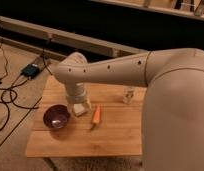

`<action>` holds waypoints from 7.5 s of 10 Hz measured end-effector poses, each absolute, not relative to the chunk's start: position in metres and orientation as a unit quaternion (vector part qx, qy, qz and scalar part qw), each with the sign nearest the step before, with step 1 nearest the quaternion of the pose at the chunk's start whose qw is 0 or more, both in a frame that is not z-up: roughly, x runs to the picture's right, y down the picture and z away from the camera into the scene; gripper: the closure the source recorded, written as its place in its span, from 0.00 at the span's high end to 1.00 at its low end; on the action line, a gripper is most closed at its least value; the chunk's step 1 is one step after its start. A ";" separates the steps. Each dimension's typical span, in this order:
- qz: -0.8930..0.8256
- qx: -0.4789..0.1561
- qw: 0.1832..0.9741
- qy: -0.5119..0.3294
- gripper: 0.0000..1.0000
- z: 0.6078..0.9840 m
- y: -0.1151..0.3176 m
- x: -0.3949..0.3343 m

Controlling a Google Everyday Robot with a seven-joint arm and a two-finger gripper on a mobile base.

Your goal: Place the bottle in the ceramic bowl

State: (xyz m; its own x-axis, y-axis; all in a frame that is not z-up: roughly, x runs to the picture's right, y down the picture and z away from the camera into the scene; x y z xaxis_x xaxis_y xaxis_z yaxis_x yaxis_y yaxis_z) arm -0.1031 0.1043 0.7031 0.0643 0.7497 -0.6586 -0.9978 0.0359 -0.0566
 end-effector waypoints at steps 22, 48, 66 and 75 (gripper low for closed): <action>0.718 -0.248 0.594 0.265 0.65 0.786 0.016 0.095; 0.756 -0.137 0.584 0.262 0.60 0.829 -0.033 0.185; 0.708 -0.150 0.652 0.226 0.00 0.766 -0.025 0.111; 0.623 -0.226 0.724 0.191 0.00 0.686 0.008 -0.037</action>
State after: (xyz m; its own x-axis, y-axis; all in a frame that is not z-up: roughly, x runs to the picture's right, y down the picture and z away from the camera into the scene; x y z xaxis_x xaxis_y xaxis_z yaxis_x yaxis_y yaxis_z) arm -0.0371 0.0078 0.6861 0.1500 0.8155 -0.5590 -0.9887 0.1204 -0.0895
